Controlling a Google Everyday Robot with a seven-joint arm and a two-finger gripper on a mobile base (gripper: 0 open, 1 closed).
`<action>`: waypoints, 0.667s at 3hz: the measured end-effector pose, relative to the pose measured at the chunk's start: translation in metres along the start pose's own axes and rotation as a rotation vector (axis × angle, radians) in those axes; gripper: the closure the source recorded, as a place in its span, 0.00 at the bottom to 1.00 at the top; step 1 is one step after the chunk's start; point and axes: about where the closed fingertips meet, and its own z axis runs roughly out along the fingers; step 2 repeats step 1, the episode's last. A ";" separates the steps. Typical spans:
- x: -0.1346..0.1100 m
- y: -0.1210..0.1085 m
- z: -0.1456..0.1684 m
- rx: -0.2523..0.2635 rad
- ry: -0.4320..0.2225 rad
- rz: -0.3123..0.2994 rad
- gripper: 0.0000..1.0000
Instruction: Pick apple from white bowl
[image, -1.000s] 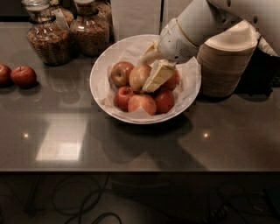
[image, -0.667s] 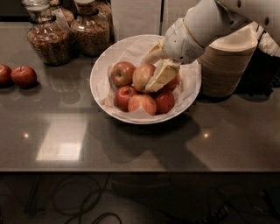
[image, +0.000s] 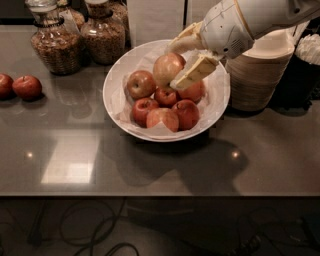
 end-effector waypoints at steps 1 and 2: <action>0.000 0.000 0.000 0.000 0.000 0.000 1.00; 0.000 0.000 0.000 0.000 0.000 0.000 1.00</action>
Offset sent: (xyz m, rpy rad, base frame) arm 0.0000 0.0000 0.0000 0.0000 0.0000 0.0000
